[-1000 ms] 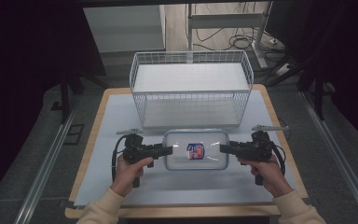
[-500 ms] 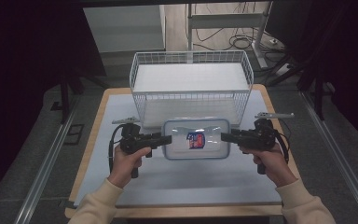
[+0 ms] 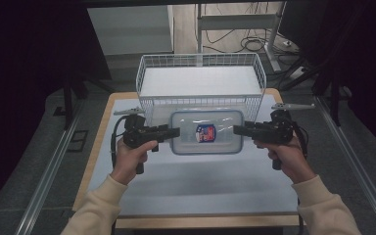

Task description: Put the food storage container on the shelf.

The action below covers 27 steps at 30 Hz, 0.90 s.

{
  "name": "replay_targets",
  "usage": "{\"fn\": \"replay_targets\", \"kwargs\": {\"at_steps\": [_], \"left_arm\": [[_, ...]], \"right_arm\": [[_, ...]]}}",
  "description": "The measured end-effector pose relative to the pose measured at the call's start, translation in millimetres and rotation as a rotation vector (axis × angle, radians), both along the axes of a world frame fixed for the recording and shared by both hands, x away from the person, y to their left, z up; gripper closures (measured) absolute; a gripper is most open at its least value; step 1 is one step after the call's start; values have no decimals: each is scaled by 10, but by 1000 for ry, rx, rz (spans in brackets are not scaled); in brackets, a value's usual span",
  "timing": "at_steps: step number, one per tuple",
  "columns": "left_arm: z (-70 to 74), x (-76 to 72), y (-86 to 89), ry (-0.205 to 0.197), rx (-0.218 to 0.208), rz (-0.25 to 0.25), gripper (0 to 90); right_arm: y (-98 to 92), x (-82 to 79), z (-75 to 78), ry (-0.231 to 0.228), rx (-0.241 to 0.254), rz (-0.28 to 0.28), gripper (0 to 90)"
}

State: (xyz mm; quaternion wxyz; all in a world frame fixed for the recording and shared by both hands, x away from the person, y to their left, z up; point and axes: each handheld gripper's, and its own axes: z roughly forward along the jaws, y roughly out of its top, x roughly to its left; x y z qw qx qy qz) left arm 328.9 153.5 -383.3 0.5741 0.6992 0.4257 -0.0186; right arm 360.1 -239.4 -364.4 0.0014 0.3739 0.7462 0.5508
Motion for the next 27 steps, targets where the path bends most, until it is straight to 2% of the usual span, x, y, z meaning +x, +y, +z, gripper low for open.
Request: {"fn": "replay_targets", "kwargs": {"at_steps": [13, 21, 27], "left_arm": [[222, 74, 56, -26, -3, 18, 501], [369, 195, 84, -43, -3, 22, 500], [441, 273, 95, -47, -1, 27, 499]], "right_arm": [[71, 136, 267, -38, -6, 16, 523], [106, 252, 421, -57, -16, 20, 523], [118, 349, 502, -55, -21, 27, 522]]}}
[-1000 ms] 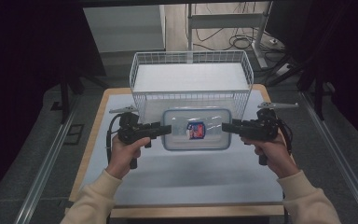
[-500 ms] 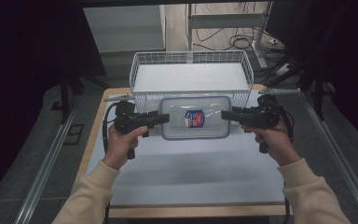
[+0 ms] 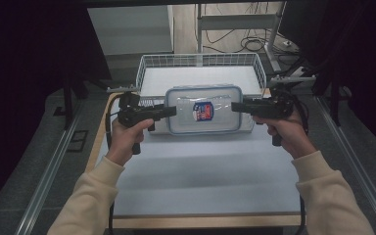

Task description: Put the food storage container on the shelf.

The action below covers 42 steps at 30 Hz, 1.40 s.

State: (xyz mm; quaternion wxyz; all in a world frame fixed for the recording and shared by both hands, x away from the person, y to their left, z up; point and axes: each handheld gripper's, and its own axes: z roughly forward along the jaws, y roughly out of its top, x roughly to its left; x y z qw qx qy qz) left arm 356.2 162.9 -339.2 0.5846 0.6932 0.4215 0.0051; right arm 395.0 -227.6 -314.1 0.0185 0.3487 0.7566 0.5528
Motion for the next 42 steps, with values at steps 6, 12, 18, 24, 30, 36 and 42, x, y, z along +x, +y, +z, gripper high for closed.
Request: {"fn": "replay_targets", "kwargs": {"at_steps": [6, 12, 18, 24, 30, 36, 42], "left_arm": [[88, 135, 20, -2, -1, 1, 499], [170, 324, 35, 3, 6, -2, 499], [240, 513, 66, 3, 2, -1, 498], [254, 690, 94, 21, -1, -4, 498], [247, 847, 125, 40, -6, -2, 498], [259, 985, 161, 54, -5, 3, 498], [233, 1155, 186, 79, -21, 4, 496]], "right_arm": [[22, 127, 97, -3, -3, 2, 523], [36, 288, 147, 1, 6, -7, 522], [66, 493, 203, 13, 19, -17, 523], [90, 630, 223, 26, 17, -22, 523], [120, 807, 233, 53, 18, -29, 522], [164, 982, 232, 81, 21, -32, 522], [180, 1113, 225, 99, 29, -44, 520]]}}
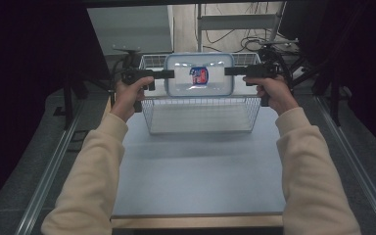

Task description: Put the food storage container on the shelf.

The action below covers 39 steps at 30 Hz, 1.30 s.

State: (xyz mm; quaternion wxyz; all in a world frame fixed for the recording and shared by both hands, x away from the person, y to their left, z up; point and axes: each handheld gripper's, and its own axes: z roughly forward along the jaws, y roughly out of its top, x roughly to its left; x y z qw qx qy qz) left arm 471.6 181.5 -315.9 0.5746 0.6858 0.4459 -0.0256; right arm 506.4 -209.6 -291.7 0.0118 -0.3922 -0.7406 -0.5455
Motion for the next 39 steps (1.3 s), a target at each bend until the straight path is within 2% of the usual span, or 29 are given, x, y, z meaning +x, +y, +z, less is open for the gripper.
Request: {"fn": "replay_targets", "kwargs": {"at_steps": [2, 5, 8, 13, 14, 15, 17, 18, 19, 20, 21, 24, 28, 29, 30, 32, 33, 34, 35, 38, 39], "left_arm": [[-10, 23, 4, 9, -6, -1, 495], [-11, 82, 1, 25, -16, 19, 489], [-21, 156, 15, 67, -36, 28, 487], [-64, 253, 35, 103, -72, 42, 482], [-90, 296, 34, 125, -95, 54, 474], [-90, 296, 34, 125, -95, 54, 470], [-129, 347, 45, 153, -111, 63, 464], [-186, 412, 58, 193, -129, 64, 432], [-186, 412, 58, 193, -129, 64, 416], [-207, 448, 39, 198, -112, 77, 410], [-194, 449, 18, 192, -103, 89, 411], [-163, 456, -17, 191, -84, 119, 388], [-97, 473, -119, 182, -21, 146, 344], [-73, 461, -143, 172, -1, 152, 323], [-73, 461, -143, 172, -1, 152, 304], [-35, 415, -128, 134, 5, 176, 270], [-35, 415, -128, 134, 5, 176, 257], [-18, 394, -114, 117, 8, 182, 257], [26, 340, -92, 91, 12, 181, 237], [76, 236, -46, 58, 33, 184, 223], [76, 236, -46, 58, 33, 184, 221]], "right_arm": [[3, 18, 5, 1, -3, -2, 519], [22, 110, 10, 34, 3, -21, 510], [24, 165, 3, 60, 11, -28, 507], [35, 251, -25, 100, 24, -49, 495], [39, 283, -45, 121, 36, -60, 485], [39, 283, -45, 121, 36, -60, 485], [53, 312, -60, 136, 26, -81, 473], [77, 334, -73, 149, 7, -100, 503], [77, 334, -73, 149, 7, -100, 503], [101, 345, -92, 160, 3, -132, 497], [116, 351, -106, 169, 3, -142, 464], [124, 351, -119, 171, 15, -160, 468], [132, 324, -116, 156, 13, -174, 467], [139, 295, -110, 135, 0, -182, 443], [143, 274, -103, 118, -2, -190, 427], [137, 226, -80, 75, -18, -199, 399], [129, 200, -65, 58, -25, -203, 389], [129, 200, -65, 58, -25, -203, 389], [99, 144, -35, 21, -28, -204, 379], [34, 40, 0, -19, -30, -186, 352], [34, 40, 0, -19, -30, -186, 352]]}}
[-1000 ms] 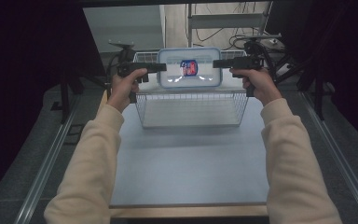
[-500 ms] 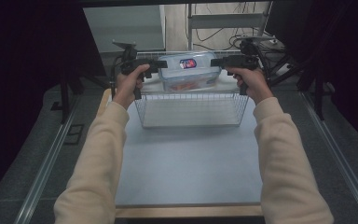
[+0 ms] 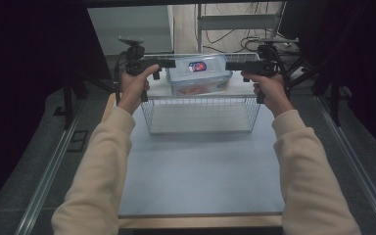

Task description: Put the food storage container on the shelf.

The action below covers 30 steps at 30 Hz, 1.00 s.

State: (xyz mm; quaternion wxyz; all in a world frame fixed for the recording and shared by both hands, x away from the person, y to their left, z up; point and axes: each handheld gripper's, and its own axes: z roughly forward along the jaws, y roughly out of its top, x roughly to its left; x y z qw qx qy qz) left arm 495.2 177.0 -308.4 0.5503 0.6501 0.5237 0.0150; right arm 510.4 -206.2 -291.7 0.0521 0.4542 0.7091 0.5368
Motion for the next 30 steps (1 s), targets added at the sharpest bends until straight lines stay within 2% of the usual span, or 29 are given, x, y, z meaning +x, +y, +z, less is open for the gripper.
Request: {"fn": "replay_targets", "kwargs": {"at_steps": [1, 2, 3, 4, 5, 6, 8, 9, 11, 12, 13, 14, 15, 16, 18, 19, 20, 21, 23, 24, 25, 26, 27, 28, 30], "left_arm": [[7, -42, 17, -5, -5, -4, 220], [11, -88, 32, -11, -6, -10, 220], [11, -137, 44, -20, 2, -14, 219], [0, -246, 68, -37, 25, -17, 219], [0, -246, 68, -37, 25, -17, 219], [-26, -366, 91, -50, 34, -34, 220], [-55, -505, 98, -68, 39, -50, 219], [-55, -505, 98, -68, 39, -50, 220], [-95, -655, 91, -83, 47, -73, 221], [-151, -808, 78, -97, 61, -99, 222], [-151, -808, 78, -97, 61, -99, 223], [-220, -954, 63, -105, 75, -117, 224], [-220, -954, 63, -105, 75, -117, 225], [-259, -1027, 55, -109, 81, -123, 227], [-346, -1172, 42, -116, 80, -140, 227], [-447, -1317, 19, -116, 92, -155, 230], [-503, -1388, 7, -119, 99, -158, 230], [-503, -1388, 7, -119, 99, -158, 233], [-625, -1519, -15, -115, 113, -173, 233], [-690, -1578, -26, -113, 115, -179, 233], [-757, -1632, -35, -112, 120, -183, 233], [-824, -1680, -45, -110, 126, -186, 233], [-954, -1750, -57, -103, 125, -192, 234], [-954, -1750, -57, -103, 125, -192, 233], [-1064, -1793, -80, -93, 132, -195, 234]], "right_arm": [[-47, -78, 1, -14, -4, 19, 331], [-47, -78, 1, -14, -4, 19, 331], [-90, -170, -14, -24, -10, 41, 323], [-109, -218, -26, -33, -17, 46, 318], [-124, -270, -39, -41, -20, 54, 312], [-143, -322, -51, -48, -27, 61, 305], [-184, -428, -84, -58, -33, 69, 294], [-184, -428, -84, -58, -33, 69, 294], [-225, -541, -124, -70, -37, 85, 290], [-266, -657, -177, -82, -42, 99, 288], [-266, -657, -177, -82, -42, 99, 288], [-308, -770, -245, -93, -49, 110, 286], [-308, -770, -245, -93, -49, 110, 286], [-347, -882, -328, -104, -67, 117, 284], [-363, -941, -379, -105, -72, 123, 280], [-398, -1063, -501, -110, -91, 137, 277], [-415, -1128, -566, -106, -94, 143, 274], [-435, -1192, -636, -111, -97, 150, 274], [-477, -1313, -777, -109, -100, 164, 270], [-499, -1369, -847, -109, -102, 167, 269], [-499, -1369, -847, -109, -102, 167, 269], [-516, -1419, -918, -104, -103, 173, 267], [-545, -1503, -1053, -98, -112, 180, 263], [-545, -1503, -1053, -98, -112, 180, 263], [-560, -1562, -1160, -93, -132, 187, 256]]}}
